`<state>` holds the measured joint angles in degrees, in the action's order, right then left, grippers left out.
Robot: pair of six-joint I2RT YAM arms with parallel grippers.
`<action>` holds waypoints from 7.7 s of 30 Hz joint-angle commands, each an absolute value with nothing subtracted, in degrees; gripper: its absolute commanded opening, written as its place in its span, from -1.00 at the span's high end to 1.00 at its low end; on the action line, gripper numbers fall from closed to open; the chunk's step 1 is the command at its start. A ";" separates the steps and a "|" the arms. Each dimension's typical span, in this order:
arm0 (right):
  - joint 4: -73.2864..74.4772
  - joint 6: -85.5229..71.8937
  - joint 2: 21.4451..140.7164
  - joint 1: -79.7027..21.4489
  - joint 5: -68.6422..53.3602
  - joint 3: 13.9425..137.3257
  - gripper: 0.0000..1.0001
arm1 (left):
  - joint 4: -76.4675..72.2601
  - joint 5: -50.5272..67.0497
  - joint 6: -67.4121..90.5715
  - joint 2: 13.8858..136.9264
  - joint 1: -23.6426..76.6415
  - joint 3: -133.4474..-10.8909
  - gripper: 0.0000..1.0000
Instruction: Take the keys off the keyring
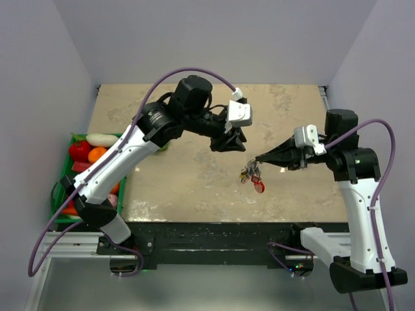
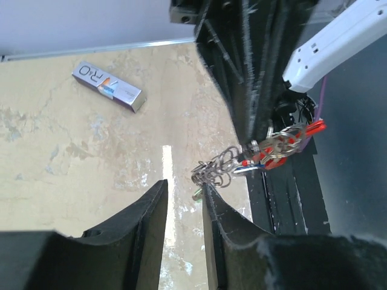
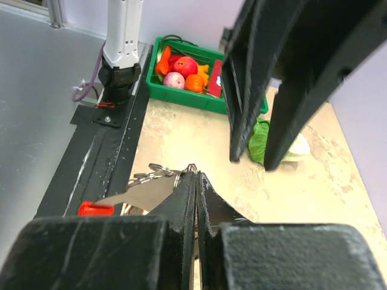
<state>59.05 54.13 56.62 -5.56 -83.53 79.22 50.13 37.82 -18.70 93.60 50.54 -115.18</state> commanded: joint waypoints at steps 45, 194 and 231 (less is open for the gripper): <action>61.79 58.71 59.41 -5.36 -91.49 83.14 1.00 | 50.54 52.03 -19.51 95.01 53.17 -115.14 0.49; 48.78 60.21 57.05 6.94 -52.21 56.61 -0.03 | 30.32 25.67 -12.92 113.73 46.05 -89.74 -0.12; 50.71 57.57 47.37 7.12 -52.56 56.25 0.00 | 31.20 10.29 -14.50 116.71 55.99 -86.84 0.31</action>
<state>50.00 58.24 47.97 6.83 -51.96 56.21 31.29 10.63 -13.17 115.63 55.18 -87.26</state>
